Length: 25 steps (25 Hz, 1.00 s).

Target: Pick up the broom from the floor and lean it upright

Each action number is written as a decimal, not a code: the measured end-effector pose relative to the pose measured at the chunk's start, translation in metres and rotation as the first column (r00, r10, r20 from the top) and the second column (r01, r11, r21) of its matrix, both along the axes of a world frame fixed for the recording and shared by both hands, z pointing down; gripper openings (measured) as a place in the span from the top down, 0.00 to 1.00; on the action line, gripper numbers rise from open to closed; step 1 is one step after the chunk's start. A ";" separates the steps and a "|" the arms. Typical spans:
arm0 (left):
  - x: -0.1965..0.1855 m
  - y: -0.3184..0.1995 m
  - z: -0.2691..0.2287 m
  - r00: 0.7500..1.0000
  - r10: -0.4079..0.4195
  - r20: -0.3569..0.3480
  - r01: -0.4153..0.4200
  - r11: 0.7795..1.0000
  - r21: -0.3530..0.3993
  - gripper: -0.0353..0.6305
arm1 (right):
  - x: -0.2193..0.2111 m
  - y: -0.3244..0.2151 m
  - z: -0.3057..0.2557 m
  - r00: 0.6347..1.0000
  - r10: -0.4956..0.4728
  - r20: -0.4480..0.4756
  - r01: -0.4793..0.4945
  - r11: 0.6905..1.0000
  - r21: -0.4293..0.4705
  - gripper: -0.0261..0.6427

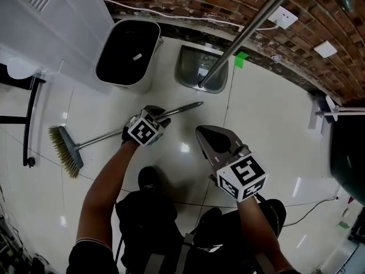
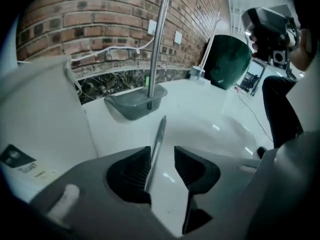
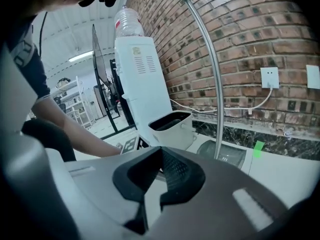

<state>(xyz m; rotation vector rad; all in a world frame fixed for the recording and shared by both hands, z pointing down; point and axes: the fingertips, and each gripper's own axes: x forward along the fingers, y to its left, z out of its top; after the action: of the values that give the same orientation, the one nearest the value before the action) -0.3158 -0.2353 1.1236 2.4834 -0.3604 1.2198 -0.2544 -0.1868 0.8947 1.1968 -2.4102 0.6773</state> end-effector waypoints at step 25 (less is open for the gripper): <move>0.005 -0.005 0.090 0.963 0.208 0.172 -0.211 0.977 0.002 0.83 | 0.022 -0.017 0.057 0.995 0.102 -0.024 -0.103 0.994 -0.042 0.96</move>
<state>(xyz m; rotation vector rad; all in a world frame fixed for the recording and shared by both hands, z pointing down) -0.3108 -0.2405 1.2134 2.4909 -0.1551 1.5269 -0.2323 -0.2039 0.9516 1.3104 -2.3175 0.7393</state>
